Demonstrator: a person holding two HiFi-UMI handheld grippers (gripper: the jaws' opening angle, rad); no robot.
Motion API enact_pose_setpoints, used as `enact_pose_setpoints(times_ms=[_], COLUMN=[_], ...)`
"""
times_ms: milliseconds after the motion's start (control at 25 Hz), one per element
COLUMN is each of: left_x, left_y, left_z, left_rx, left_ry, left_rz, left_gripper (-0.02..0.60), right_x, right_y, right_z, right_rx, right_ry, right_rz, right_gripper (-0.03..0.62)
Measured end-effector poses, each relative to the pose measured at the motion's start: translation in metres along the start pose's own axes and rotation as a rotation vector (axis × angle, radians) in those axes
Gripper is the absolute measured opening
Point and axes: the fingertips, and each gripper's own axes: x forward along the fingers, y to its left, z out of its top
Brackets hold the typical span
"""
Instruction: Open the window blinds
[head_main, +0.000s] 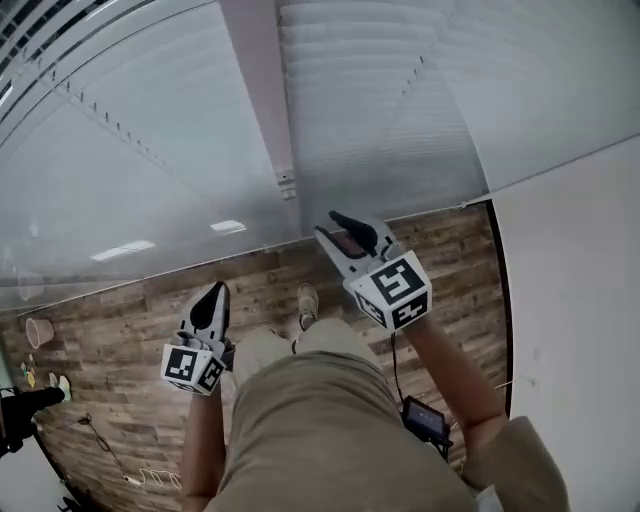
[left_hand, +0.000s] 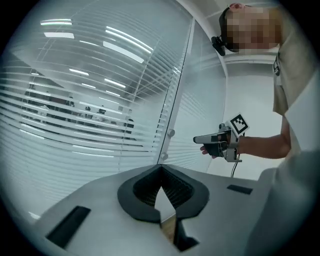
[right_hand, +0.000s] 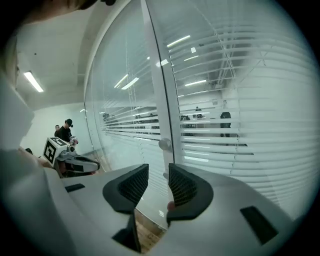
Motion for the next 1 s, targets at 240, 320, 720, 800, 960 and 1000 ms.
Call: enact_pose_setpoints(times_ms=[240, 320, 720, 800, 960, 1000], left_x=[-0.023, -0.045, -0.220, -0.244, -0.285, -0.293], left_y=[0.001, 0.002, 0.021, 0.028, 0.034, 0.034], left_z=[-0.012, -0.014, -0.052, -0.066, -0.082, -0.084], left_rx=[-0.008, -0.010, 0.011, 0.012, 0.010, 0.008], left_ry=[0.017, 0.015, -0.030, -0.038, -0.046, -0.050], left_rz=[-0.028, -0.031, 0.007, 0.022, 0.041, 0.045], left_gripper=[0.012, 0.012, 0.012, 0.012, 0.012, 0.012], right_x=[-0.026, -0.036, -0.065, -0.065, -0.075, -0.079], right_y=[0.018, 0.038, 0.190, 0.213, 0.257, 0.265], right_z=[-0.024, -0.030, -0.052, -0.063, -0.075, -0.076], right_rx=[0.049, 0.054, 0.079, 0.072, 0.060, 0.058], right_ry=[0.022, 0.028, -0.064, -0.072, -0.072, -0.074], right_rz=[-0.073, -0.094, -0.163, -0.158, -0.150, -0.151], right_gripper=[0.130, 0.130, 0.129, 0.129, 0.129, 0.129])
